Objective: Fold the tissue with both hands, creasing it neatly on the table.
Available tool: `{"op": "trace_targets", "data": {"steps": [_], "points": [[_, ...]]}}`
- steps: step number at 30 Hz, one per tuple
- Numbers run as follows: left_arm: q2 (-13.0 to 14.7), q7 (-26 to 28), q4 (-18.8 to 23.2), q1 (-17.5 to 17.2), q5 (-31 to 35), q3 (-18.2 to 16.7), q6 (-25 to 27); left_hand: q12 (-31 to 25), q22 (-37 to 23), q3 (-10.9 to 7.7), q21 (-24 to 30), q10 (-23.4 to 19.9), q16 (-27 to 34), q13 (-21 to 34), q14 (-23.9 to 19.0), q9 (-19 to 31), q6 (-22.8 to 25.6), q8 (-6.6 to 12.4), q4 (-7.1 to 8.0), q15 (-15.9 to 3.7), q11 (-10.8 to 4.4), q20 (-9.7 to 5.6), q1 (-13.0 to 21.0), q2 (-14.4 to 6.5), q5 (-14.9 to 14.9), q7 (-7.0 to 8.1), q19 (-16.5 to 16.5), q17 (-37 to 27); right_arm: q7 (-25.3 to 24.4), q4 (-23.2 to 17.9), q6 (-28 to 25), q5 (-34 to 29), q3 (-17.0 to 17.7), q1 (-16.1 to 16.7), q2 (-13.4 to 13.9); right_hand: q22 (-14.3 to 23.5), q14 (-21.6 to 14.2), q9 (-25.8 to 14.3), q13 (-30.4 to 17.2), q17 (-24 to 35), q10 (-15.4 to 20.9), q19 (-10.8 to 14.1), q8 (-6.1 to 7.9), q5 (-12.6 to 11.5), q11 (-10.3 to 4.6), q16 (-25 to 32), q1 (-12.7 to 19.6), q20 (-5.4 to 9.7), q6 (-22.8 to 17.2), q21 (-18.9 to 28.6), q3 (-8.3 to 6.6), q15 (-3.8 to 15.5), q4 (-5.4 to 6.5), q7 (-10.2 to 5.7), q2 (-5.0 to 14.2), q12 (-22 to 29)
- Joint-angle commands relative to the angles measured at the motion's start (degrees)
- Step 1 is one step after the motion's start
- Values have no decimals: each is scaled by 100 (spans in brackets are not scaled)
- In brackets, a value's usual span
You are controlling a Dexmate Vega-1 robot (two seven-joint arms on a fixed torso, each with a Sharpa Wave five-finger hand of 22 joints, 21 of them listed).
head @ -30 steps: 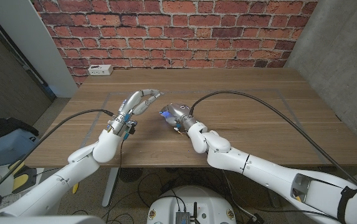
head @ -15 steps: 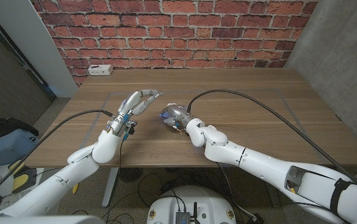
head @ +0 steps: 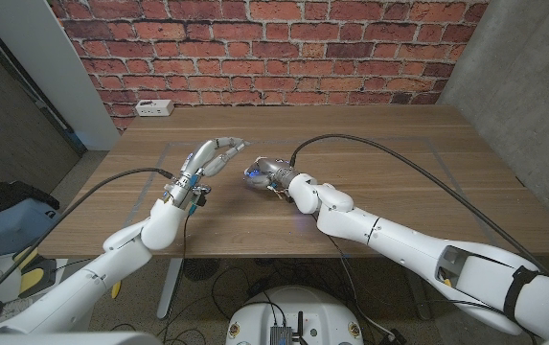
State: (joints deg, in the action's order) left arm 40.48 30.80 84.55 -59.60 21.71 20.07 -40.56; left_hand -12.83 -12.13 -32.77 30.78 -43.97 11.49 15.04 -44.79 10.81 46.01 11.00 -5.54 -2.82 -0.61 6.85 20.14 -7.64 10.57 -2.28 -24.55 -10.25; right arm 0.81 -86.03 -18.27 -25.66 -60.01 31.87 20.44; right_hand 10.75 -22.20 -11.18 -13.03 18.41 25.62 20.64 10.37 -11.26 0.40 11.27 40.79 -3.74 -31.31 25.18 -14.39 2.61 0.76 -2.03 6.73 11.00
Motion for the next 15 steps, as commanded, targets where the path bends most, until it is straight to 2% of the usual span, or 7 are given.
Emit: {"op": "trace_targets", "data": {"steps": [1, 5, 8, 9, 10, 13, 15], "points": [[-24, -122, -94, 141, -42, 88, -22, -15, -18, -45, 20, -3, 39, 32, -57, 21, -21, 1, 0, -14, -9, -19, -51, -9, -3, 4, -32, -23, -1017, -101, 691, 290, 377, 423, 215, 19, 101, 6, 16, -81, -148, 14, 19, -66, -128, -31, 37, -110, 82, -25, -86, 315, -65, -32, 66, -27], [-34, -163, -124, 189, -58, 120, -25, -11, -19, -54, 23, 6, 37, 34, -57, 22, -27, 3, -3, -14, -22, -21, -62, -7, -4, -7, -30, -23, -1506, -124, 888, 203, 483, 602, 249, 15, 7, 7, 26, -135, -66, 2, 120, -62, -136, 21, -1, -123, -153, -43, -93, 306, -83, -2, 58, 27], [-39, -195, -138, 216, -76, 140, -20, -12, -20, -60, 25, 1, 34, 35, -52, 22, -30, 4, -5, -14, -12, -18, -68, -6, -5, -12, -28, -24, -1775, -124, 954, 101, 521, 695, 259, 15, -198, 8, 31, -126, 159, 76, 218, -57, -47, 151, -88, -124, -454, -29, -86, 279, -74, 83, 104, 118], [-41, -198, -143, 225, -70, 145, -17, -13, -20, -62, 24, 0, 33, 36, -50, 22, -31, 4, -5, -11, -14, -20, -71, -5, -5, -11, -24, -24, -1852, -118, 984, 67, 529, 720, 264, 14, -304, 9, 29, -91, 312, 103, 263, -63, -68, 236, -76, -118, -626, -27, -97, 320, -128, 142, 126, 171], [-41, -205, -144, 232, -69, 151, -10, -14, -20, -65, 26, -2, 31, 36, -46, 22, -30, 6, -6, -7, -18, -22, -74, -4, -6, -9, -26, -24, -1895, -127, 989, 39, 535, 740, 270, 14, -377, 10, 27, -71, 378, 127, 297, -64, -64, 287, -69, -119, -742, -22, -101, 366, -156, 128, 130, 193], [-47, -232, -151, 257, -79, 171, 10, -11, -21, -69, 28, 3, 32, 37, -50, 22, -33, 6, -7, -5, -7, -23, -82, -3, -7, -1, -25, -24, -2082, -145, 1029, -80, 546, 805, 284, 15, -508, 10, 12, -7, 523, 161, 325, -77, -32, 395, -16, -112, -879, -16, -138, 351, -228, 184, 183, 246], [-48, -245, -150, 269, -75, 182, 30, -11, -21, -73, 31, 3, 33, 38, -55, 22, -34, 7, -8, -5, -22, -21, -87, -2, -7, -11, -28, -24, -2214, -199, 995, -198, 549, 859, 298, 19, -747, 10, -27, 123, 687, 250, 345, -88, -24, 584, 90, -86, -1020, 14, -197, 411, -358, 160, 220, 322]]}}
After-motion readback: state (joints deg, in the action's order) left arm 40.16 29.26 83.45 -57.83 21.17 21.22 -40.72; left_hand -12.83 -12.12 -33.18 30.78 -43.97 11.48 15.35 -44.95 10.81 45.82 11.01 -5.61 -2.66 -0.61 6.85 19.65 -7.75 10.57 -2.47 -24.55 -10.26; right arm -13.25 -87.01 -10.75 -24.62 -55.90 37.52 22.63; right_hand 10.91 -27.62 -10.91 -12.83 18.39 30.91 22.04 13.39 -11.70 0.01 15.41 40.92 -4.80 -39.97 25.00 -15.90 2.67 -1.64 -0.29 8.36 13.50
